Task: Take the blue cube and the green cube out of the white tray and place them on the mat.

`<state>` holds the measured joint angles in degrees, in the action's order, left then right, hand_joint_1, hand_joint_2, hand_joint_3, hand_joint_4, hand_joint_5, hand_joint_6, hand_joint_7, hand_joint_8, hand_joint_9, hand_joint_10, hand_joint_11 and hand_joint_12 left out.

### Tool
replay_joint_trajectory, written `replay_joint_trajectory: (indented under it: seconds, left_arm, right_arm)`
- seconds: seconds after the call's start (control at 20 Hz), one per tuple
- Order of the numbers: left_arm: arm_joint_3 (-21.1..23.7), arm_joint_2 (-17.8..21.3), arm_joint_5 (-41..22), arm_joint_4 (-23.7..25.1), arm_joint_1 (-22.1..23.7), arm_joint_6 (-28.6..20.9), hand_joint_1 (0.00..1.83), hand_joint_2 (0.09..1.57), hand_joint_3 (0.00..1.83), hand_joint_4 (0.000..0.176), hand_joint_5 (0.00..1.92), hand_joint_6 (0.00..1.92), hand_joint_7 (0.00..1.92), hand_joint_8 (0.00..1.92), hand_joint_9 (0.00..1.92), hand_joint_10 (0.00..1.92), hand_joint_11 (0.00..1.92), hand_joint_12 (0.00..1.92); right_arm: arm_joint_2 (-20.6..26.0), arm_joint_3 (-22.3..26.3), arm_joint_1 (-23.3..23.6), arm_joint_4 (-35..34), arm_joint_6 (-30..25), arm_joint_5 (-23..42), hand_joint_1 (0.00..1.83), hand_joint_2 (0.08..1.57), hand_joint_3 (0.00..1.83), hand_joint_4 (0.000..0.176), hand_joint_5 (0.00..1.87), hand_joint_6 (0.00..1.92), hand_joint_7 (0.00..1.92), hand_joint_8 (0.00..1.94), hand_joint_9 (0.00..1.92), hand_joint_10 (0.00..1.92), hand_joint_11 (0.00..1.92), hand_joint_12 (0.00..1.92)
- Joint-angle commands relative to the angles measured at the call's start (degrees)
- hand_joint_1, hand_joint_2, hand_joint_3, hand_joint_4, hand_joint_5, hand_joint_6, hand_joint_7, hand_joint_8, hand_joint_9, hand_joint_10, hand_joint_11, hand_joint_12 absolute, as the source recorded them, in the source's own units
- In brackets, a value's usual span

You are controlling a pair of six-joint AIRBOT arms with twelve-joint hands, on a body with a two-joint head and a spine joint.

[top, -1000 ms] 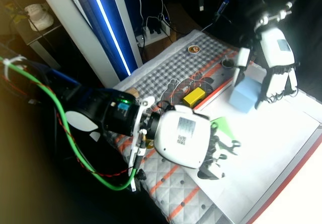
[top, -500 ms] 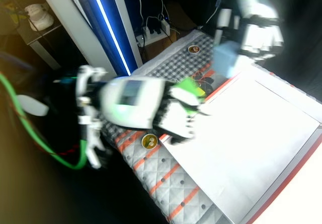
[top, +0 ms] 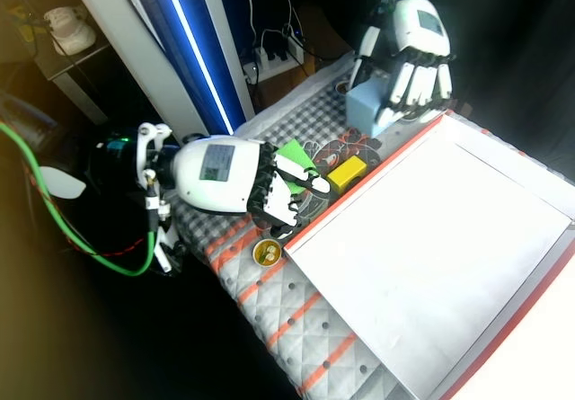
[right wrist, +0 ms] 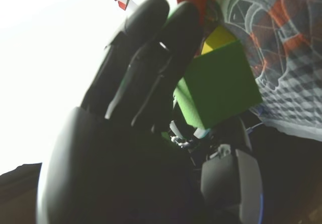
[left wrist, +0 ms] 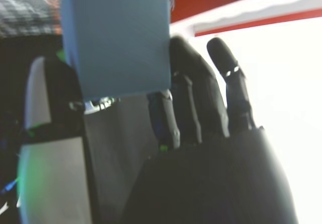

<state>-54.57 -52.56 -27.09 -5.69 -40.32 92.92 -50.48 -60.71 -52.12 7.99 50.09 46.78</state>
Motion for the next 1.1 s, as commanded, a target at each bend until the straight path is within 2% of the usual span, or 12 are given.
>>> replay_joint_trajectory:
  seconds: [0.0,0.05,0.1,0.25,0.35,0.55,0.6,0.65,0.75,0.85,0.9,1.05]
  left_arm:
    - [-0.29,-0.13,-6.66,-1.10,0.25,-0.40,0.94,0.90,0.00,0.087,0.73,0.05,0.62,0.40,0.42,0.75,0.00,1.27]
    - [-0.34,-0.15,-7.06,-1.62,-0.06,-0.40,0.85,0.87,0.00,0.106,0.56,0.00,0.62,0.05,0.44,0.48,0.00,1.30]
    - [-0.38,-0.13,-7.27,-1.98,-0.22,-0.40,0.87,0.85,0.00,0.099,0.53,0.00,0.58,0.01,0.41,0.45,0.00,1.34]
    - [-0.70,0.26,-6.80,-2.80,-0.40,-0.40,0.81,0.86,0.00,0.095,0.51,0.00,0.50,0.00,0.32,0.51,0.00,1.33]
    - [-0.40,1.15,-8.55,-4.34,-1.14,-0.40,0.84,0.83,0.00,0.096,0.50,0.00,0.42,0.00,0.26,0.36,0.00,1.08]
    - [1.21,3.26,-14.56,-7.22,-3.37,-0.43,0.74,0.86,0.00,0.135,0.33,0.00,0.30,0.00,0.24,0.08,0.00,0.56]
    - [1.98,4.15,-17.00,-8.14,-4.32,-0.47,0.69,0.88,0.00,0.162,0.26,0.00,0.25,0.00,0.21,0.04,0.00,0.48]
    - [2.98,5.29,-20.46,-8.95,-5.62,-0.92,0.68,0.89,0.00,0.169,0.21,0.00,0.21,0.00,0.19,0.02,0.00,0.41]
    - [3.96,6.97,-26.03,-9.23,-7.82,-5.14,0.68,0.89,0.00,0.171,0.18,0.00,0.19,0.00,0.19,0.01,0.00,0.31]
    - [3.69,7.85,-36.07,-9.32,-12.39,-17.49,0.79,0.83,0.00,0.166,0.21,0.00,0.20,0.01,0.18,0.00,0.00,0.45]
    - [3.23,7.70,-39.93,-9.47,-14.53,-22.37,0.82,0.86,0.00,0.153,0.19,0.01,0.17,0.01,0.11,0.02,0.00,0.25]
    - [1.20,6.57,-50.85,-9.84,-19.79,-37.77,0.75,0.87,0.00,0.148,0.12,0.00,0.09,0.00,0.04,0.00,0.00,0.00]
  right_arm:
    - [-0.11,0.36,0.23,-0.92,-0.04,6.79,0.29,1.39,0.00,0.000,0.37,0.00,0.73,0.00,0.71,0.01,0.21,0.90]
    - [-0.07,0.50,0.05,-0.82,-0.05,6.79,0.10,1.33,0.00,0.028,0.10,0.00,0.26,0.00,0.25,0.00,0.01,0.49]
    - [-0.01,0.67,-0.15,-0.82,-0.08,6.78,0.16,1.30,0.00,0.058,0.03,0.00,0.15,0.00,0.16,0.00,0.00,0.32]
    - [0.25,0.75,-1.29,-0.81,-0.70,6.75,0.30,1.25,0.00,0.054,0.00,0.00,0.09,0.00,0.08,0.00,0.00,0.14]
    - [0.57,0.80,-1.72,-0.83,-1.01,6.75,0.40,1.21,0.00,0.065,0.00,0.00,0.05,0.00,0.02,0.00,0.00,0.00]
    - [1.85,1.33,-2.73,-1.99,-1.01,7.06,0.45,1.17,0.00,0.088,0.00,0.00,0.05,0.00,0.03,0.00,0.02,0.01]
    - [2.29,1.43,-3.16,-3.05,-1.01,8.01,0.46,1.18,0.00,0.094,0.02,0.01,0.04,0.00,0.03,0.00,0.01,0.01]
    - [2.77,1.57,-3.95,-4.90,-1.01,10.32,0.46,1.19,0.00,0.085,0.02,0.01,0.03,0.00,0.01,0.00,0.00,0.00]
    - [3.32,2.09,-5.37,-7.60,-1.01,14.60,0.38,1.18,0.00,0.075,0.02,0.00,0.05,0.01,0.00,0.00,0.00,0.00]
    - [4.03,3.72,-8.60,-12.26,-1.01,22.97,0.35,1.21,0.00,0.070,0.00,0.00,0.00,0.00,0.00,0.00,0.00,0.00]
    - [3.95,4.53,-10.40,-14.00,-1.02,26.88,0.43,1.21,0.00,0.084,0.00,0.00,0.03,0.01,0.01,0.00,0.00,0.00]
    - [3.86,5.55,-14.32,-17.08,-2.84,36.06,0.58,1.22,0.00,0.077,0.04,0.01,0.07,0.01,0.05,0.01,0.00,0.00]
